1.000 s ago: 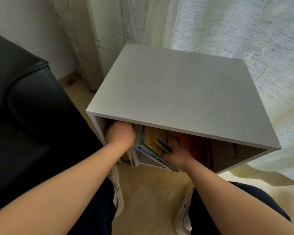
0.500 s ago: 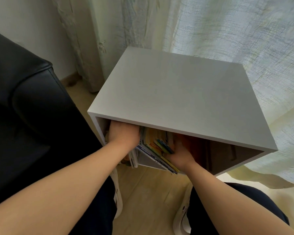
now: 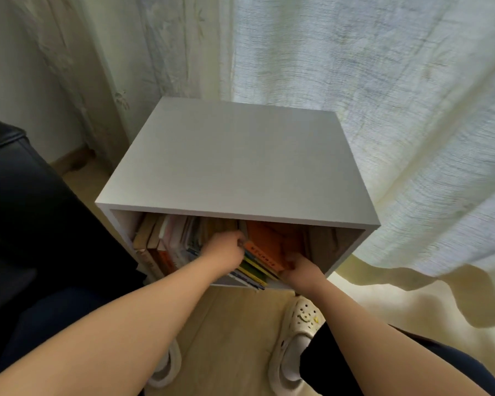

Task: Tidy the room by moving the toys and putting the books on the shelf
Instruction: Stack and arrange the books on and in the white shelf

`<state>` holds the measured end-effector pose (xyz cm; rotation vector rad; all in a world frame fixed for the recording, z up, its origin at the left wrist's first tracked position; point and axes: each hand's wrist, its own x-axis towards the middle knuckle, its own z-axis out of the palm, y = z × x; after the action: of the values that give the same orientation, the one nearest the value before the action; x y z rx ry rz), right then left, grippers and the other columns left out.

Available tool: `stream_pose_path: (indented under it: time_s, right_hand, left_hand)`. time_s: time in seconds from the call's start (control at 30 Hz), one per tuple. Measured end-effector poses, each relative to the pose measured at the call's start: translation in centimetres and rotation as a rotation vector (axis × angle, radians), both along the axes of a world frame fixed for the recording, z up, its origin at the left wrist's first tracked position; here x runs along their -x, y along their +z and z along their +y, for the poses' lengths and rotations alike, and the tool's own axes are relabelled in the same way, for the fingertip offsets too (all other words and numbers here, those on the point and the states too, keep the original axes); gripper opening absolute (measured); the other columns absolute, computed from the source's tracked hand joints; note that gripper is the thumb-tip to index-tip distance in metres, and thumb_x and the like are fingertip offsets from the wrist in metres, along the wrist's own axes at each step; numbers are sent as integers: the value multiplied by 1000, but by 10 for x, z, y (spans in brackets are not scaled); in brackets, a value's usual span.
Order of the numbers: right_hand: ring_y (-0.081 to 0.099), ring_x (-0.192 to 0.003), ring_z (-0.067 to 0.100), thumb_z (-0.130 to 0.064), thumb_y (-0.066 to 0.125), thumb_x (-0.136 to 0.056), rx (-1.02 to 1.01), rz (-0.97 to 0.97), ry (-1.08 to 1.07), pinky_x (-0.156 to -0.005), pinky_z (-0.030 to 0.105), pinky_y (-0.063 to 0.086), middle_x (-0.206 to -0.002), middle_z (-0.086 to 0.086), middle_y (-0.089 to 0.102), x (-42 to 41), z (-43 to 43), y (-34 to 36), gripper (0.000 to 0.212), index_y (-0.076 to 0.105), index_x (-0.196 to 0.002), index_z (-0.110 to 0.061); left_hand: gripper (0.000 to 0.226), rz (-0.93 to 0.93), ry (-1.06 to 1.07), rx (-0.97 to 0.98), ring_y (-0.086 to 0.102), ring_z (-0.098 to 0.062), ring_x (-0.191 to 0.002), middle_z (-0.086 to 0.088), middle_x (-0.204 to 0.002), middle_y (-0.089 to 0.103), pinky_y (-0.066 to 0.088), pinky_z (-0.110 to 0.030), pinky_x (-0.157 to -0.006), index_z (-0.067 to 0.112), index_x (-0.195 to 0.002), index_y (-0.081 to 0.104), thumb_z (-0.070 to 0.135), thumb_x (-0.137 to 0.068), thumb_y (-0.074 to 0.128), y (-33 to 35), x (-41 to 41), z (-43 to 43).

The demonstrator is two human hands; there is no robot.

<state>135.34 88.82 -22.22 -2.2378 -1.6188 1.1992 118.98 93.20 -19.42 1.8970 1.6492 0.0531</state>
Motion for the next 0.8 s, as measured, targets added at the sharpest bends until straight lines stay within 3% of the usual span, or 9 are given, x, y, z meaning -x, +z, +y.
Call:
stream_pose_path:
  time_s: [0.1,0.23,0.33,0.4,0.53,0.6,0.7,0.77,0.8]
  right_hand:
    - [51,-116,26,-24,53,-91,-3,30,-26,-92,29,42,-130,9,53,-6,-6,-1,47,43,-135,-14]
    - [49,-120,28,-20,50,-92,2,55,-55,-94,31,40,-133,11,50,-11,-4,-5,47,40,-137,-13]
    - [48,-121,28,-18,50,-92,9,63,-60,-94,31,40,-134,11,49,-12,0,-9,46,41,-137,-11]
    - [48,-120,28,-18,49,-93,19,71,-58,-94,31,40,-133,11,50,-12,3,-12,45,41,-136,-11]
    - [47,-121,27,-18,48,-93,23,79,-30,-95,30,39,-135,10,48,-13,8,-15,47,39,-139,-14]
    - [46,-122,27,-17,47,-93,36,75,-25,-94,29,38,-136,9,47,-13,9,-16,48,38,-140,-15]
    - [48,-120,27,-18,47,-92,36,51,-9,-93,28,39,-135,9,49,-14,9,-19,45,43,-137,-15]
    - [48,-119,26,-18,47,-91,42,44,-11,-88,26,39,-134,9,49,-15,9,-22,45,44,-136,-16]
    - [48,-119,26,-18,48,-91,45,41,-17,-86,25,37,-134,8,49,-15,9,-23,46,43,-136,-15]
  left_hand:
    - [36,-58,145,88,55,-24,-109,-9,-127,56,41,-25,-77,13,-126,53,10,-98,32,-5,-18,5]
    - [31,21,52,86,55,-21,-89,-9,-114,61,39,-25,-69,13,-122,52,11,-97,33,-17,-30,8]
    - [38,29,18,104,56,-22,-92,-8,-118,57,40,-27,-69,19,-134,37,18,-97,37,-28,-34,11]
    - [38,13,-2,135,56,-21,-89,-6,-113,57,41,-28,-68,21,-132,37,22,-94,41,-33,-34,12]
    - [27,5,-39,206,58,-23,-99,-6,-112,57,48,-31,-81,17,-120,48,21,-94,44,-34,-28,18]
    - [12,-62,-22,212,54,-19,-90,-4,-99,56,42,-28,-77,19,-104,50,21,-95,42,-31,-30,19]
    - [11,-164,32,235,51,-17,-82,-1,-82,52,39,-27,-72,19,-88,50,21,-95,41,-30,-38,18]
    - [11,-212,73,266,53,-20,-88,-6,-90,57,40,-28,-79,18,-89,52,18,-94,42,-30,-44,16]
    - [12,-227,92,278,54,-23,-98,-10,-102,60,41,-30,-90,17,-96,55,17,-94,42,-32,-46,14]
